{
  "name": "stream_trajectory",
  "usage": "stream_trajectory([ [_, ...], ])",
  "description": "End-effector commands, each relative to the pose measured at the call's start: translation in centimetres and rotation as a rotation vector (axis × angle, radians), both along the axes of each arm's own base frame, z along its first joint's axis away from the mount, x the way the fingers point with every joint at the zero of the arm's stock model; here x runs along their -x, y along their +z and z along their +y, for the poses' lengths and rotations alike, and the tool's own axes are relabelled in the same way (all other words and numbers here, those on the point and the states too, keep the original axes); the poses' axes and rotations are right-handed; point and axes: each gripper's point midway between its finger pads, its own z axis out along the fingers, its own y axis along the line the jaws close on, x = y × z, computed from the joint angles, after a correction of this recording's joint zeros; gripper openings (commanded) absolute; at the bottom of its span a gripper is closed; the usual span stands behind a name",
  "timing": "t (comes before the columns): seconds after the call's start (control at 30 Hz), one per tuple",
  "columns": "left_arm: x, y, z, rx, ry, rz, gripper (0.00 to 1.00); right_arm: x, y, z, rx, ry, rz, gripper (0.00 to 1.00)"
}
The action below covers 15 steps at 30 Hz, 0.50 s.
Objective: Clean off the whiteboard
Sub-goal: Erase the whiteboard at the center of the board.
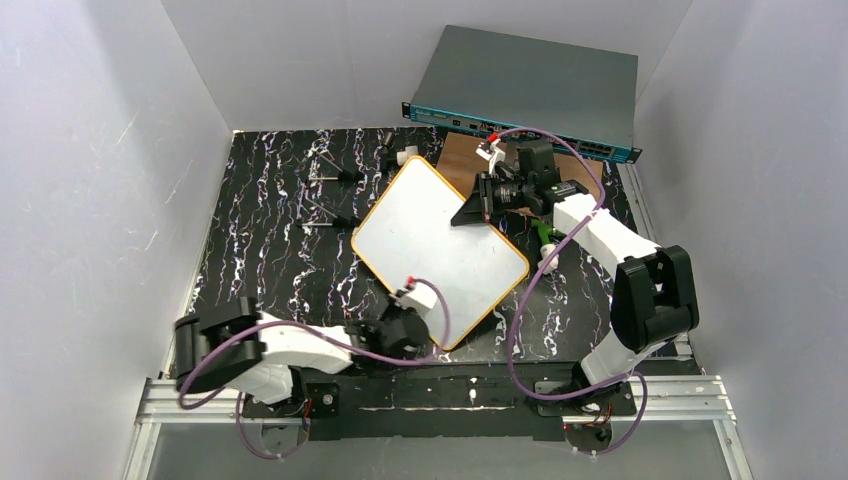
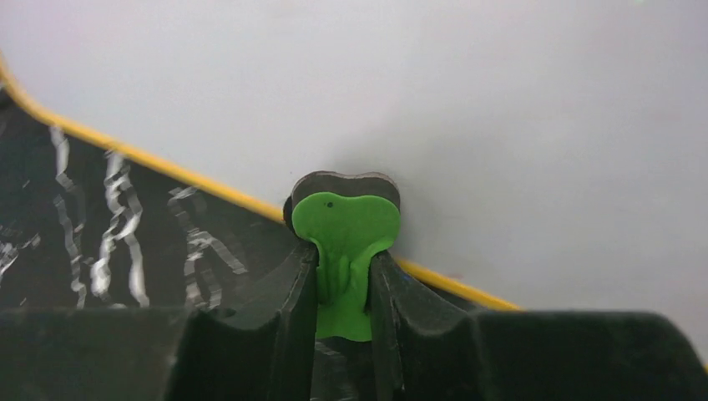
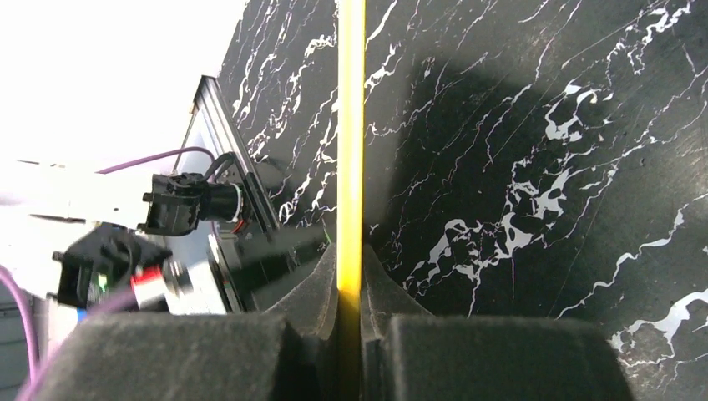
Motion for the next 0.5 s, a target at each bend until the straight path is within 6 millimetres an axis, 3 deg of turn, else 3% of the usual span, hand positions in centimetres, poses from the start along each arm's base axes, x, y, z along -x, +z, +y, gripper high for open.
stream_trajectory([
  [0.0, -2.2, 2.0, 4.6, 0.22, 0.122, 0.027, 0.0, 2.0, 2.7, 0.7, -0.084, 0.079, 0.027, 0.01],
  [0.07, -2.3, 2.4, 4.5, 0.283, 0.111, 0.042, 0.0, 2.0, 2.7, 0.7, -0.082, 0.078, 0.026, 0.01],
  [0.13, -1.6, 2.1, 2.6, 0.347, 0.002, 0.081, 0.0, 1.9, 2.5, 0.8, -0.081, 0.079, 0.031, 0.01],
  [0.47, -1.5, 2.5, -1.0, 0.405, -0.184, 0.07, 0.0, 2.0, 2.6, 0.7, -0.085, 0.082, 0.028, 0.01],
])
